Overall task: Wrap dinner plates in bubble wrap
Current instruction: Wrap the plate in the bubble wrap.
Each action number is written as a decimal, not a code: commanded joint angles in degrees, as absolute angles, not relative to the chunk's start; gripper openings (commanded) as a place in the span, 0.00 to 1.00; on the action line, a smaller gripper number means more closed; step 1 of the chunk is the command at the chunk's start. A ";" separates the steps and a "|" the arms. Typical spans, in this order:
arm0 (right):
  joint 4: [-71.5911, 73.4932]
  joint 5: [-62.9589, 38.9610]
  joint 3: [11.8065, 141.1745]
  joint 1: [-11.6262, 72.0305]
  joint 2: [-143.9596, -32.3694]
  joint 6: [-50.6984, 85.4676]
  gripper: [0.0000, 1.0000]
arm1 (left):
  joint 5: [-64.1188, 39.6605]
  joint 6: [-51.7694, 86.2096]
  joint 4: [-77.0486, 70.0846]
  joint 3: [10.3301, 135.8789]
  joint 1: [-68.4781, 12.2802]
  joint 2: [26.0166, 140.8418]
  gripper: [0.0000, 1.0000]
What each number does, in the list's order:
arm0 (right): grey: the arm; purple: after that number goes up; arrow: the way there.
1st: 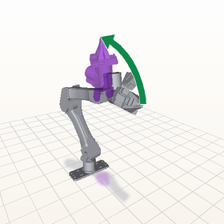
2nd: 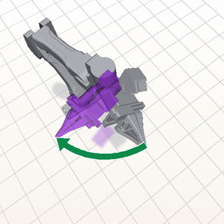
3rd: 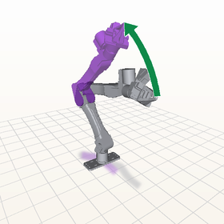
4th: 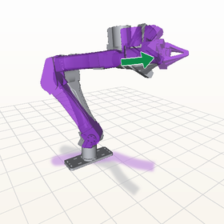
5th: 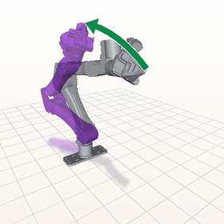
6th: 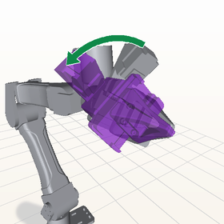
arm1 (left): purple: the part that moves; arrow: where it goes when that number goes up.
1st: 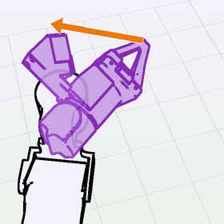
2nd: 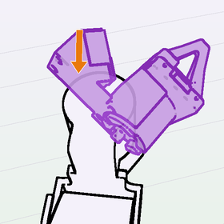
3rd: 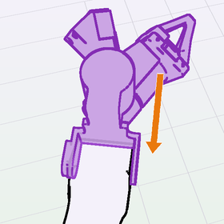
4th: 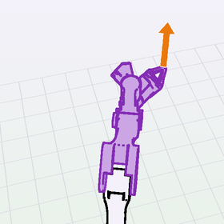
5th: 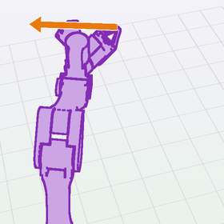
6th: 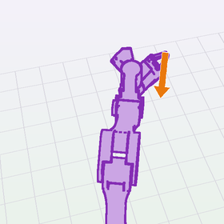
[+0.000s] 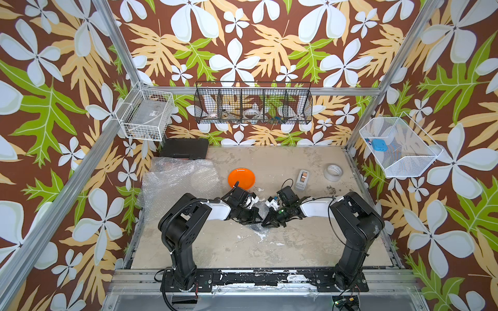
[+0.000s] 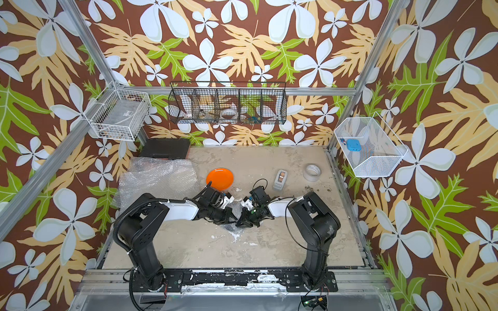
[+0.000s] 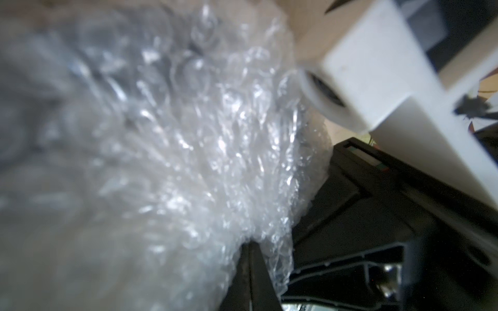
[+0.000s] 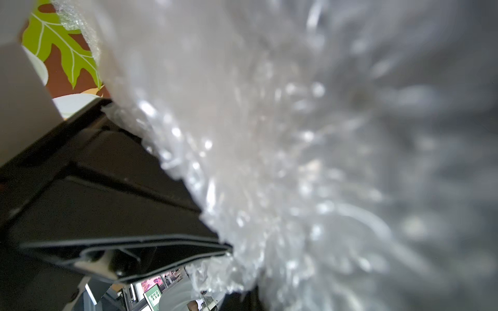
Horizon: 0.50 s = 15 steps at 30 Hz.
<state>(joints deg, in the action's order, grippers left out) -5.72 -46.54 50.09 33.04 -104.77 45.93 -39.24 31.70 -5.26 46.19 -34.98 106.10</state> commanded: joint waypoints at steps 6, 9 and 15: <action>-19.86 -28.35 56.76 31.65 -98.03 39.92 0.00 | -25.49 24.99 12.68 40.77 -34.31 110.83 0.00; -17.12 -33.18 56.52 31.64 -95.98 42.06 0.00 | -26.55 26.33 10.96 39.87 -34.28 110.51 0.00; -7.08 -43.34 54.26 32.08 -100.47 46.02 0.00 | -27.50 27.24 10.30 39.81 -34.28 108.28 0.00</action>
